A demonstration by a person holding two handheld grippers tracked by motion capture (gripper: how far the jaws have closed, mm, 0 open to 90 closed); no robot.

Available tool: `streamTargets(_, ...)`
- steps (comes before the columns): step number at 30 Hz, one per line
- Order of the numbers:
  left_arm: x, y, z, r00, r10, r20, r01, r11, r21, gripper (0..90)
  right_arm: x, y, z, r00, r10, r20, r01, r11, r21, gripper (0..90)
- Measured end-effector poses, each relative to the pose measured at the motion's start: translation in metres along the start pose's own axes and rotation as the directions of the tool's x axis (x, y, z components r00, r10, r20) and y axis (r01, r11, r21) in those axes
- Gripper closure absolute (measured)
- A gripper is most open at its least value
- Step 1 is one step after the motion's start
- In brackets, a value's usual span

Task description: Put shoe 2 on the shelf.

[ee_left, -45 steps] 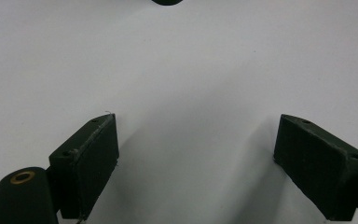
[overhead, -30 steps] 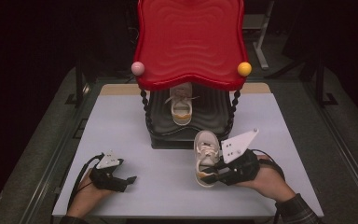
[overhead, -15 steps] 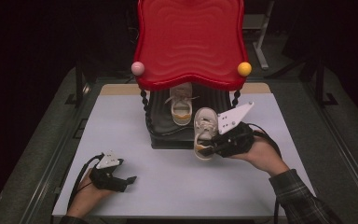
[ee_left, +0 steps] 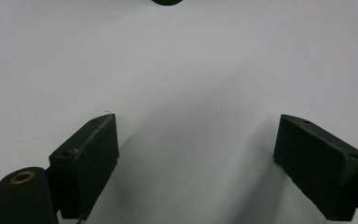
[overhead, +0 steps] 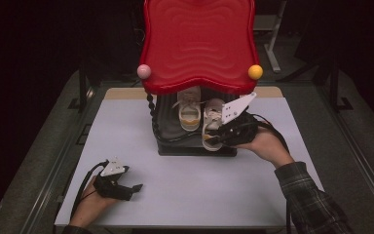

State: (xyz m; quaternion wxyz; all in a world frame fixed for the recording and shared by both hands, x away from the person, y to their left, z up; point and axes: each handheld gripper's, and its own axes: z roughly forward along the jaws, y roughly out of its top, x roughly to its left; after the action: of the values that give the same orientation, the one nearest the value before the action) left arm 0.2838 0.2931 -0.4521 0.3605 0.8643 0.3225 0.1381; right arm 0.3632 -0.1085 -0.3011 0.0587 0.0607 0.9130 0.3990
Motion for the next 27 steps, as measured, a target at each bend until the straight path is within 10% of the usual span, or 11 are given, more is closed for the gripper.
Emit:
streamTargets(15, 0.0, 0.0, 0.0, 1.0, 0.0, -0.001, 0.0, 1.0, -0.002, 13.1, -0.007, -0.003, 0.006, 0.9999, -0.006, 0.016, 0.006, 1.0, 0.009, 74.9)
streamTargets(27, -0.002, 0.006, -0.001, 0.9999, -0.015, -0.005, 0.015, 0.9998, 0.016, 20.0, 0.006, -0.004, -0.026, 0.9932, 0.085, 0.079, -0.075, 0.99, -0.121, 65.4)
